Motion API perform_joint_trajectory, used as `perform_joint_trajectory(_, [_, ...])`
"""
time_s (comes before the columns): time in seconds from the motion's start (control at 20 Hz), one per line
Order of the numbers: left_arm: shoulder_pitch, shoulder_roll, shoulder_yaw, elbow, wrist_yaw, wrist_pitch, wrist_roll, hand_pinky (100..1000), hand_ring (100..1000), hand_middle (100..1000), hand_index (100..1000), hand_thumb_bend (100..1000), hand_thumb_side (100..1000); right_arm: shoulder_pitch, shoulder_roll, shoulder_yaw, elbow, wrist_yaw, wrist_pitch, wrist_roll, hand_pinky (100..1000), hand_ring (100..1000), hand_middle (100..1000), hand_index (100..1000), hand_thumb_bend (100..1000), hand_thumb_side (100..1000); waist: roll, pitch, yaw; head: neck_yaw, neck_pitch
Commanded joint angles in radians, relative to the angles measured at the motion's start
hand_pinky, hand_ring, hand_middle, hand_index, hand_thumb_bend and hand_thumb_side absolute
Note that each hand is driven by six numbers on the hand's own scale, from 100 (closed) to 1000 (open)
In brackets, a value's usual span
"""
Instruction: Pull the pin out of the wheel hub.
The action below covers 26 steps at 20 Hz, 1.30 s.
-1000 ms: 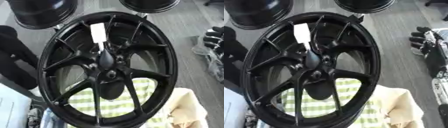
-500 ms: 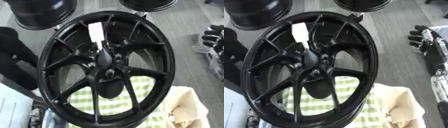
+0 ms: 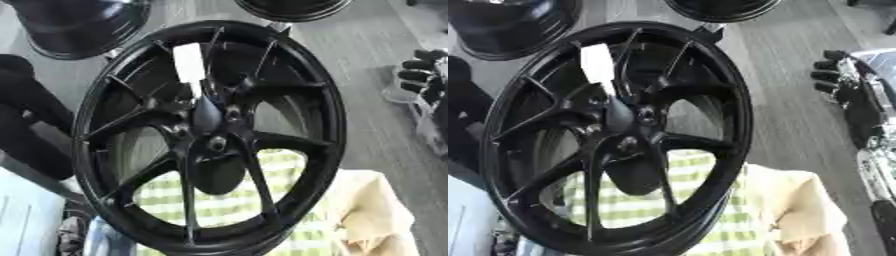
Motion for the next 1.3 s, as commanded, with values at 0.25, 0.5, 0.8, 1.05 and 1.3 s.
perform_joint_trajectory(0.25, [-0.078, -0.073, -0.043, 0.089, -0.076, -0.042, -0.048, 941, 862, 813, 865, 535, 676, 0.003, -0.021, 0.001, -0.015, 0.014, -0.003, 0.005, 827, 785, 729, 830, 100, 779, -0.015, -0.022, 0.003, 0.016, -0.024])
perform_joint_trajectory(0.5, [-0.096, -0.122, -0.080, 0.151, -0.138, -0.081, -0.052, 944, 859, 804, 851, 585, 644, 0.007, -0.019, 0.004, -0.016, 0.023, -0.002, 0.007, 827, 786, 729, 830, 100, 781, -0.017, -0.022, 0.005, 0.038, -0.019])
perform_joint_trajectory(0.8, [-0.095, -0.172, -0.094, 0.253, -0.250, -0.128, -0.052, 948, 860, 804, 851, 630, 598, 0.003, -0.020, 0.008, -0.013, 0.022, 0.001, 0.011, 827, 786, 729, 830, 100, 782, -0.015, -0.025, 0.001, 0.055, -0.013])
perform_joint_trajectory(1.05, [-0.087, -0.205, -0.091, 0.327, -0.293, -0.150, -0.051, 947, 861, 804, 849, 600, 594, -0.002, -0.019, 0.009, -0.010, 0.023, 0.004, 0.014, 827, 786, 730, 830, 100, 784, -0.014, -0.023, -0.005, 0.067, -0.008])
perform_joint_trajectory(1.3, [-0.080, -0.229, -0.090, 0.374, -0.315, -0.166, -0.048, 945, 860, 803, 842, 597, 581, -0.006, -0.017, 0.010, -0.010, 0.021, 0.004, 0.015, 827, 786, 730, 830, 100, 784, -0.015, -0.021, -0.010, 0.077, -0.004])
